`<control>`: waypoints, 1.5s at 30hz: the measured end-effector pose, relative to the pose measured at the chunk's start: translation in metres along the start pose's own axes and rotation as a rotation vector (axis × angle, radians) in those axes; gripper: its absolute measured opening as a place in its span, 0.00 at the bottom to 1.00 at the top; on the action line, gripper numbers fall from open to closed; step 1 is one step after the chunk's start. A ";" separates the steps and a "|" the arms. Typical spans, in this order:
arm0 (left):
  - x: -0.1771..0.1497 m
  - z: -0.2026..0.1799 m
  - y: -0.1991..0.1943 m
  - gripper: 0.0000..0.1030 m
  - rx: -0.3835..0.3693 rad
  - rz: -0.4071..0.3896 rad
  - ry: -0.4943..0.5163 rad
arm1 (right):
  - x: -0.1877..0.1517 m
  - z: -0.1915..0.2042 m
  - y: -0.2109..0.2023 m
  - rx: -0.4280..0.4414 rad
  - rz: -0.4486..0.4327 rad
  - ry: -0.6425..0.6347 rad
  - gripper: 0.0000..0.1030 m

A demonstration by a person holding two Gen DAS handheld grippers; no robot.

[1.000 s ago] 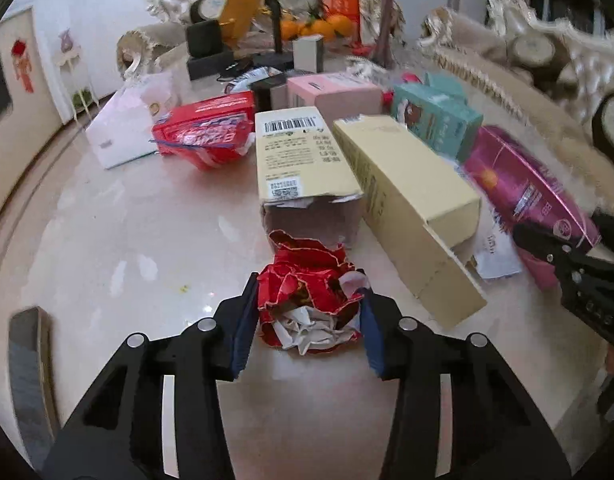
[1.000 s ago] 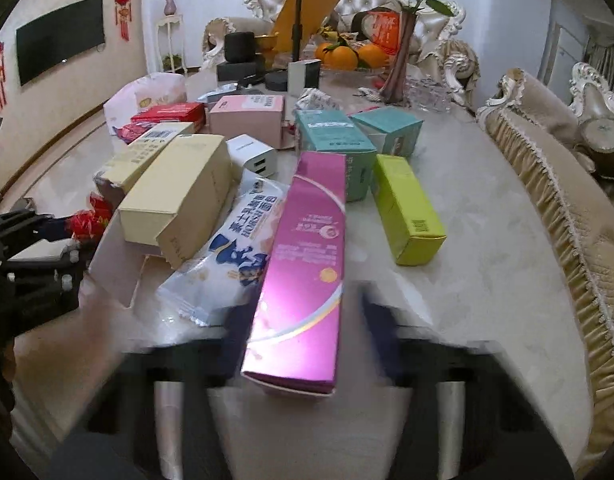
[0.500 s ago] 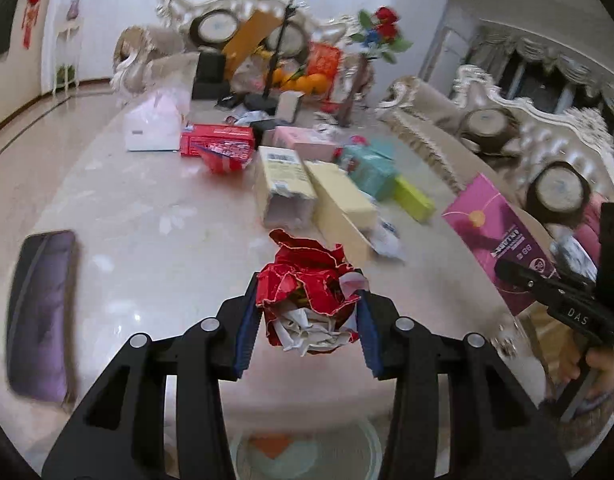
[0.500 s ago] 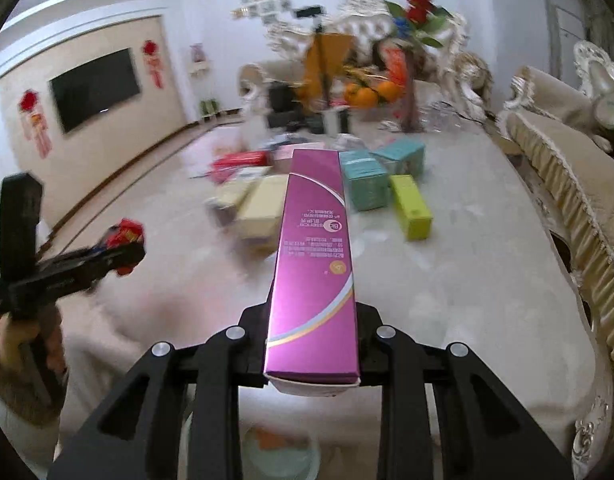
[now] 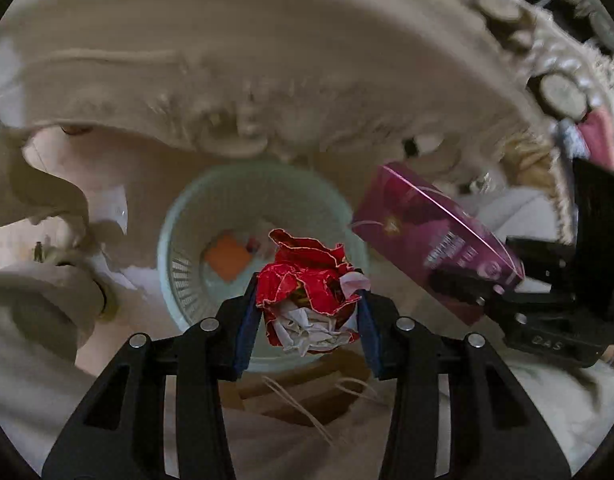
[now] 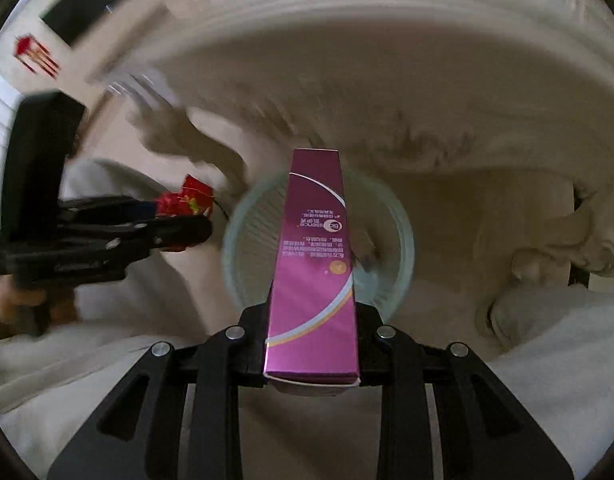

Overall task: Collect trash
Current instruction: 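Carry the wrapper and pink box over the wastebasket and open both tools, then move both tools back over the table toward the remaining boxes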

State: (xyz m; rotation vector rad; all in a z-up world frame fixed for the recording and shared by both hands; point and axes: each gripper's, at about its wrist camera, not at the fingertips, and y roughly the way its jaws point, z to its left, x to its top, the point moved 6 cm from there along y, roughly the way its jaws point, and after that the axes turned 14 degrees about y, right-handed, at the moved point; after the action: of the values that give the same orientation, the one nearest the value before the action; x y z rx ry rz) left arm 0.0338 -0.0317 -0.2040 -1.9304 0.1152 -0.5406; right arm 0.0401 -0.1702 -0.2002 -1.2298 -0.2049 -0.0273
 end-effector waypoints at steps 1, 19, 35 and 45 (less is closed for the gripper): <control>-0.002 0.003 0.011 0.42 0.009 0.028 0.000 | 0.004 -0.001 0.011 -0.025 0.018 -0.006 0.25; -0.020 0.036 0.026 0.94 0.104 0.035 -0.116 | -0.005 -0.028 0.009 -0.086 -0.022 0.042 0.80; 0.127 0.056 -0.166 0.94 0.364 -0.484 -0.081 | 0.151 -0.038 -0.208 -0.096 -0.832 0.018 0.93; 0.285 0.087 -0.112 0.94 0.440 -0.387 -0.026 | 0.263 -0.080 -0.169 -0.161 -0.689 0.073 0.93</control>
State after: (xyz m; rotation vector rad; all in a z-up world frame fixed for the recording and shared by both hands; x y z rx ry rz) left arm 0.3059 -0.0027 -0.0419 -1.5285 -0.3748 -0.7276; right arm 0.2875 -0.2784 -0.0231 -1.2647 -0.5629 -0.6947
